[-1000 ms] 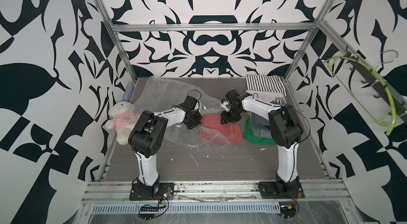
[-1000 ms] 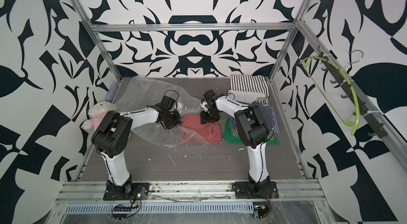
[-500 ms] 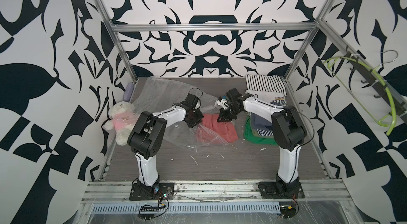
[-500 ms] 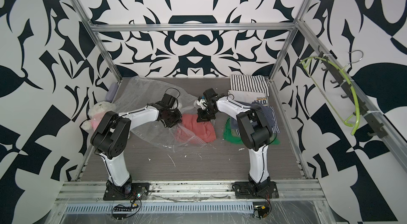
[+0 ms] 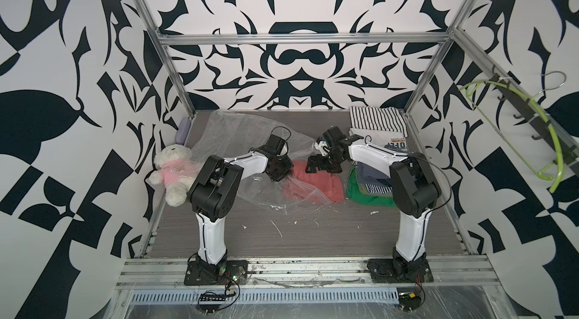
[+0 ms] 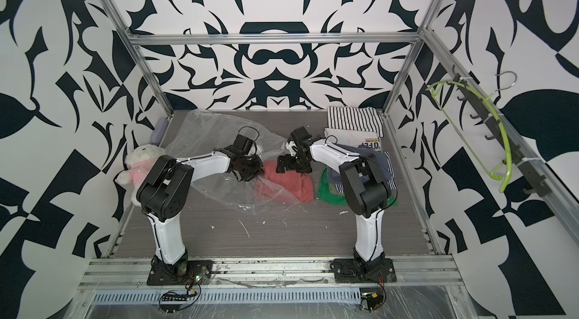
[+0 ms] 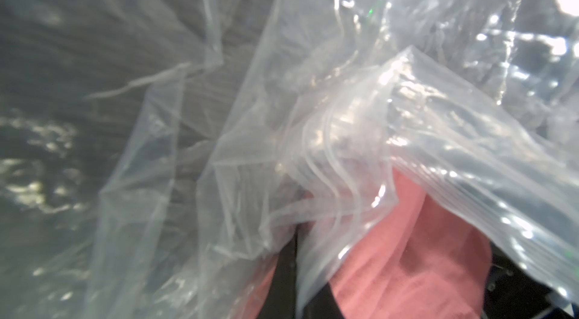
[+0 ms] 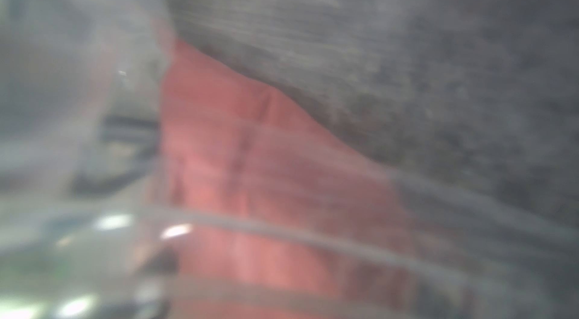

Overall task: Take the tank top out of the vacuum bag
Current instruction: Take out the tank top from the vacuum bag.

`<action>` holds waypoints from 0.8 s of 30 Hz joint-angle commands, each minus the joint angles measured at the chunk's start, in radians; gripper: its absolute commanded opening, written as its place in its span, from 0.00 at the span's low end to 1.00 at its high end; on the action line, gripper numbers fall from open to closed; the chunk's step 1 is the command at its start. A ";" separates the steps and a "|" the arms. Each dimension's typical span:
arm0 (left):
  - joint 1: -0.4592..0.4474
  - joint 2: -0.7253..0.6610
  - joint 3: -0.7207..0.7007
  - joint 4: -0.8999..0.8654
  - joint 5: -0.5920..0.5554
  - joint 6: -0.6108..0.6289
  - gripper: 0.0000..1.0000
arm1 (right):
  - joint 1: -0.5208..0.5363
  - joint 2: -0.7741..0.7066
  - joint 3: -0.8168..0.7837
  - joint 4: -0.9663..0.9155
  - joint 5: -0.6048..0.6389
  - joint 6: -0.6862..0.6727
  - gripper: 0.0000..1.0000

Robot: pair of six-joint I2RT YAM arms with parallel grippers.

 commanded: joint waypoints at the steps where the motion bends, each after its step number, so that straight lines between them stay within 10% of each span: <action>1: -0.012 0.080 -0.040 -0.091 -0.012 0.000 0.00 | -0.002 -0.028 -0.017 -0.076 0.117 -0.013 0.99; 9: -0.012 0.092 -0.035 -0.089 -0.009 -0.002 0.00 | -0.002 -0.067 -0.043 -0.135 0.275 -0.045 0.99; 24: -0.013 0.092 -0.037 -0.082 -0.002 0.000 0.00 | -0.009 -0.180 -0.176 -0.134 0.122 0.074 0.99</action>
